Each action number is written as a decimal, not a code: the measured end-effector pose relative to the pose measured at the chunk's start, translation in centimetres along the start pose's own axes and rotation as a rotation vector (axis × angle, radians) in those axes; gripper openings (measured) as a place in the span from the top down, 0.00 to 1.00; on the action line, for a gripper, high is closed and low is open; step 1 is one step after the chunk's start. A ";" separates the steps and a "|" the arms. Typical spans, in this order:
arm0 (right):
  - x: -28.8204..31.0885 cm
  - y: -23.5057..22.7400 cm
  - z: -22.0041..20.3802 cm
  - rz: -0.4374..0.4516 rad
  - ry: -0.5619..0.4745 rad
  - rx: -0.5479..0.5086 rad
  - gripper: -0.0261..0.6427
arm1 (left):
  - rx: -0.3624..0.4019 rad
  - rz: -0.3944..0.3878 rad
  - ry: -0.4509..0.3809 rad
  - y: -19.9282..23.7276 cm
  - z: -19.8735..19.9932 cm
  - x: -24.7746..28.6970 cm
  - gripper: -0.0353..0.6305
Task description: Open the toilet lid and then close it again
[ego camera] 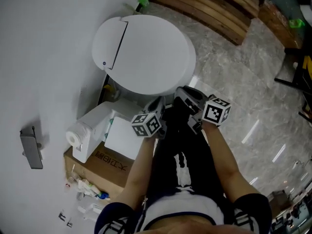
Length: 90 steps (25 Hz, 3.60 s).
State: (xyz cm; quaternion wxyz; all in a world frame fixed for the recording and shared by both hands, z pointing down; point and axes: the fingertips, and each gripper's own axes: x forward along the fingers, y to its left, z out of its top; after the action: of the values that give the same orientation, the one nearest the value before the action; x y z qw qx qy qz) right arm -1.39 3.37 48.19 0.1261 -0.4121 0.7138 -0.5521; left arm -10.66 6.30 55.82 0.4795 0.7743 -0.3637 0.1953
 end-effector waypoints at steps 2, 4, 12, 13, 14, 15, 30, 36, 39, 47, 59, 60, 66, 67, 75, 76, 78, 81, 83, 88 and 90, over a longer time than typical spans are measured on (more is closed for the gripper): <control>0.1 0.3 0.3 -0.016 0.010 -0.001 0.85 | 0.013 0.038 0.015 -0.4 0.5 -0.4 0.94; 0.4 0.7 0.6 -0.013 0.021 0.003 0.85 | 0.006 0.091 0.032 -0.4 1.0 -0.9 0.94; 1.0 2.3 0.9 -0.021 0.104 0.039 0.86 | 0.117 0.258 -0.014 -0.5 4.8 -6.1 0.94; 1.1 2.5 0.9 -0.023 0.113 0.038 0.86 | 0.119 0.265 -0.032 -0.6 5.3 -6.8 0.94; 1.3 2.8 1.0 -0.024 0.123 0.032 0.86 | 0.125 0.278 -0.049 -0.5 5.8 -7.5 0.94; 1.5 3.1 1.1 -0.024 0.131 0.026 0.86 | 0.134 0.293 -0.063 -0.4 6.2 -8.1 0.94; 3.6 7.0 2.4 -0.053 0.191 -0.021 0.86 | 0.198 0.271 -0.131 -1.1 11.3 -11.0 0.94; 5.1 9.3 3.2 -0.060 0.196 -0.057 0.87 | 0.232 0.246 -0.154 -0.7 14.4 -12.6 0.94; 5.7 10.4 3.7 -0.067 0.184 -0.072 0.87 | 0.244 0.245 -0.171 -0.3 16.1 -13.3 0.94; 7.8 13.3 4.5 -0.065 0.144 -0.119 0.87 | 0.242 0.193 -0.228 0.6 19.9 -15.4 0.94; 11.6 18.6 6.3 -0.036 0.090 -0.203 0.88 | 0.208 0.169 -0.337 2.4 23.2 -19.6 0.94; 12.0 19.1 6.4 -0.030 0.087 -0.208 0.89 | 0.203 0.170 -0.347 2.7 23.4 -19.9 0.94; 14.0 21.3 6.9 -0.028 0.069 -0.277 0.89 | 0.204 0.175 -0.387 3.9 24.7 -21.4 0.94; 14.4 21.6 7.0 -0.023 0.065 -0.281 0.89 | 0.206 0.174 -0.392 4.0 25.0 -21.6 0.94; 17.6 24.3 7.4 0.033 0.047 -0.308 0.90 | 0.197 0.157 -0.418 5.5 26.9 -23.3 0.94; 18.0 24.6 7.5 0.039 0.045 -0.308 0.90 | 0.200 0.157 -0.419 5.7 27.2 -23.4 0.94; 18.7 25.2 7.7 0.048 0.041 -0.304 0.90 | 0.212 0.159 -0.421 5.9 27.8 -23.7 0.94; 19.9 26.2 7.7 0.071 0.038 -0.295 0.91 | 0.219 0.151 -0.419 6.4 28.7 -24.2 0.94; 20.9 26.8 7.6 0.088 0.042 -0.289 0.91 | 0.206 0.143 -0.413 7.1 29.1 -24.5 0.94; 23.3 28.0 7.8 0.123 0.041 -0.272 0.92 | 0.197 0.148 -0.410 8.6 30.5 -25.0 0.94; 24.2 28.4 7.9 0.137 0.041 -0.260 0.92 | 0.191 0.145 -0.410 9.2 30.9 -25.2 0.94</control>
State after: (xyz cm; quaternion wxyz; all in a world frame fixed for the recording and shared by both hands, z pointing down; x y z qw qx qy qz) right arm -24.38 -18.22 26.67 0.0948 -0.3639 0.8081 -0.4534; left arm -35.62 -14.15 30.61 0.3048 0.8115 -0.4881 0.1017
